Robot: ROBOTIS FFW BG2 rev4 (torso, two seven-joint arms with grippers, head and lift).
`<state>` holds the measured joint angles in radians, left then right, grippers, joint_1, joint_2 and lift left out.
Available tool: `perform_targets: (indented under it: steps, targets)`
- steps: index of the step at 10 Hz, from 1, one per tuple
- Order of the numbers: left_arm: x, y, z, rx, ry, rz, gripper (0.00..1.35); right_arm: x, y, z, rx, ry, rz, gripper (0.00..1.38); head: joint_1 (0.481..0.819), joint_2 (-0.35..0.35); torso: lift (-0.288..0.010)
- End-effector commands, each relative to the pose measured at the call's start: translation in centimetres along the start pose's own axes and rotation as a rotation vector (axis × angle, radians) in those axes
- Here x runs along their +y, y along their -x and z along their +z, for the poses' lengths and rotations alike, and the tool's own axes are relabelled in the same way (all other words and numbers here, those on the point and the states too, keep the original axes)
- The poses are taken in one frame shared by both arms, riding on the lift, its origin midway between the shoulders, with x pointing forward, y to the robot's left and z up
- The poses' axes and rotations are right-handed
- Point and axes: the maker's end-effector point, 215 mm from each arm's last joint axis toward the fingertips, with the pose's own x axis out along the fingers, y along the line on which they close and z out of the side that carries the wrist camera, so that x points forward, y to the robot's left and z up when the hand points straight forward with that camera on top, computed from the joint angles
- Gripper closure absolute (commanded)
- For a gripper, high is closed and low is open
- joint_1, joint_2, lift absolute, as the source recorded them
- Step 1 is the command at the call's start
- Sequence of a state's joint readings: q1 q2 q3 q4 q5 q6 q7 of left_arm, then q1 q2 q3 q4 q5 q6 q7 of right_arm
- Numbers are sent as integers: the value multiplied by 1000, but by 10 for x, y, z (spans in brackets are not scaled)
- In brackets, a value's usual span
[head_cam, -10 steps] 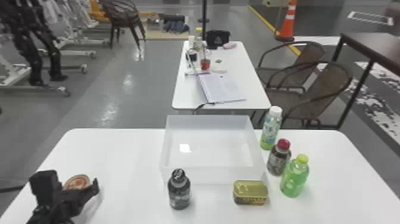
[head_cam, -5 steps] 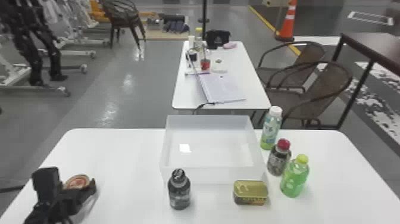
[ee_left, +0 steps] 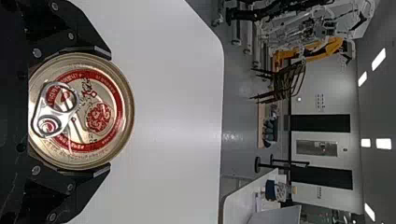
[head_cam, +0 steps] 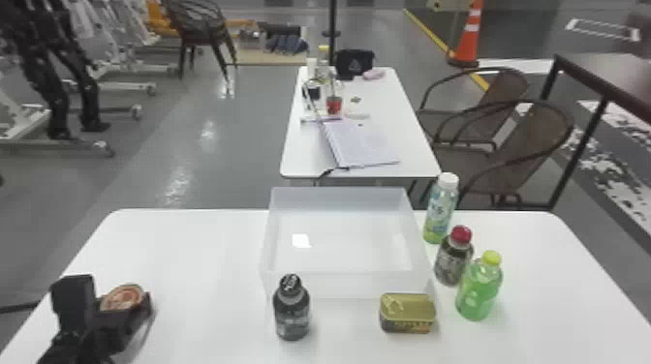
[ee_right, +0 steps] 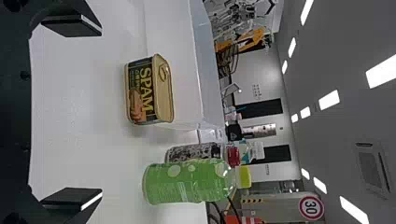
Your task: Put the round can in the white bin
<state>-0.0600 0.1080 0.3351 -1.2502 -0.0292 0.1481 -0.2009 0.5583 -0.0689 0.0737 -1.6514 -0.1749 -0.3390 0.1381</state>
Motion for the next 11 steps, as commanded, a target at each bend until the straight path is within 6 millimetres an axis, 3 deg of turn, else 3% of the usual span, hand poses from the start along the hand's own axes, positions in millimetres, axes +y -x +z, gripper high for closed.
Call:
perform_targets:
  steps: [1, 2, 4, 6, 8, 10, 11]
  targets:
    - [-4, 3, 9, -30, -14, -15, 826, 0, 0, 0, -1, 0, 0, 87, 549, 0, -100]
    - [-10, 7, 27, -53, -55, -30, 828, 1, 0, 0, -1, -1, 1, 87, 549, 0, -100]
    - [-47, 18, 65, -126, -63, -113, 826, 0, -1, 0, 1, -1, 1, 87, 549, 0, -100]
    - [-105, 35, 96, -177, -68, -249, 826, 1, 0, -2, 3, -4, 1, 87, 549, 0, -100]
    - [-178, 43, 119, -197, -48, -421, 828, 2, -1, -2, 3, -5, 2, 87, 549, 0, -100]
    - [-241, 43, 145, -210, -85, -552, 828, 5, -3, -2, 3, -6, 11, 87, 549, 0, -100]
    - [-263, 39, 156, -223, -111, -606, 828, 5, -3, -3, 5, -6, 13, 87, 549, 0, -100]
